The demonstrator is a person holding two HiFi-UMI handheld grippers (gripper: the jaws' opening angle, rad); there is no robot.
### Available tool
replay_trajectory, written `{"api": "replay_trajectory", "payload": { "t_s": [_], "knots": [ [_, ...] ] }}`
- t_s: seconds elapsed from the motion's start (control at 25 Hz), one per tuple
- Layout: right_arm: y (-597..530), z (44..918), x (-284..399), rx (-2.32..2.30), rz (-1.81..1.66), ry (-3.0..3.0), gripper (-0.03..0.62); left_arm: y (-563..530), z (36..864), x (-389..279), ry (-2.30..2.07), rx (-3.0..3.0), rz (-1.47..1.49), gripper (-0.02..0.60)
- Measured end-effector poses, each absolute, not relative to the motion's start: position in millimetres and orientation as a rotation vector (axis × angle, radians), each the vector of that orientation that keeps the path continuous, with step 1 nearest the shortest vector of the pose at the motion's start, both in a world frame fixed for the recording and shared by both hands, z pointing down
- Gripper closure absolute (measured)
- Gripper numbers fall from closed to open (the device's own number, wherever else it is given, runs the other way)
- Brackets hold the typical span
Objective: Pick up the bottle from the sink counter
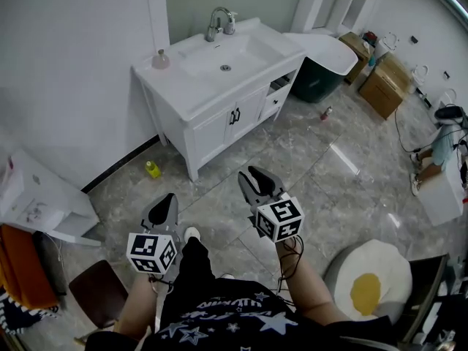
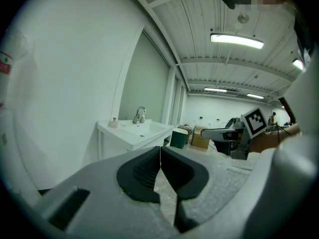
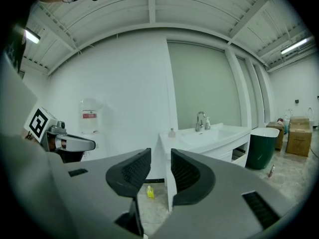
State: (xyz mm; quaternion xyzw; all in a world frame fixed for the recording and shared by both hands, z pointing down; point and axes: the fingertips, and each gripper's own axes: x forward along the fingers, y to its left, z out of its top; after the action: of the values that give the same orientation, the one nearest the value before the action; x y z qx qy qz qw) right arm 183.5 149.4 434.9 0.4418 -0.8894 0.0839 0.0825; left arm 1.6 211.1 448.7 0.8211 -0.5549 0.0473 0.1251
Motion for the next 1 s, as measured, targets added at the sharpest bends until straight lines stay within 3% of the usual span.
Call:
{"api": "replay_trajectory", "payload": {
  "t_s": [0.2, 0.28, 0.68, 1.0],
  "knots": [
    [77.8, 431.4, 155.5, 1.308, 0.302, -2.668, 0.332, 144.3, 452.9, -33.2, -1.638, 2.351, 0.154, 0.561],
    [47.9, 430.0, 143.6, 1.313, 0.316, -2.666, 0.307, 117.4, 451.6, -49.9, -1.650, 2.339, 0.151, 0.561],
    [-68.7, 421.0, 63.8, 1.361, 0.333, -2.664, 0.301, 13.9, 454.6, -143.4, -1.662, 2.297, 0.110, 0.561],
    [-117.8, 428.3, 44.3, 1.385, 0.341, -2.629, 0.301, -33.3, 464.6, -175.5, -1.658, 2.293, 0.145, 0.561]
  ]
}}
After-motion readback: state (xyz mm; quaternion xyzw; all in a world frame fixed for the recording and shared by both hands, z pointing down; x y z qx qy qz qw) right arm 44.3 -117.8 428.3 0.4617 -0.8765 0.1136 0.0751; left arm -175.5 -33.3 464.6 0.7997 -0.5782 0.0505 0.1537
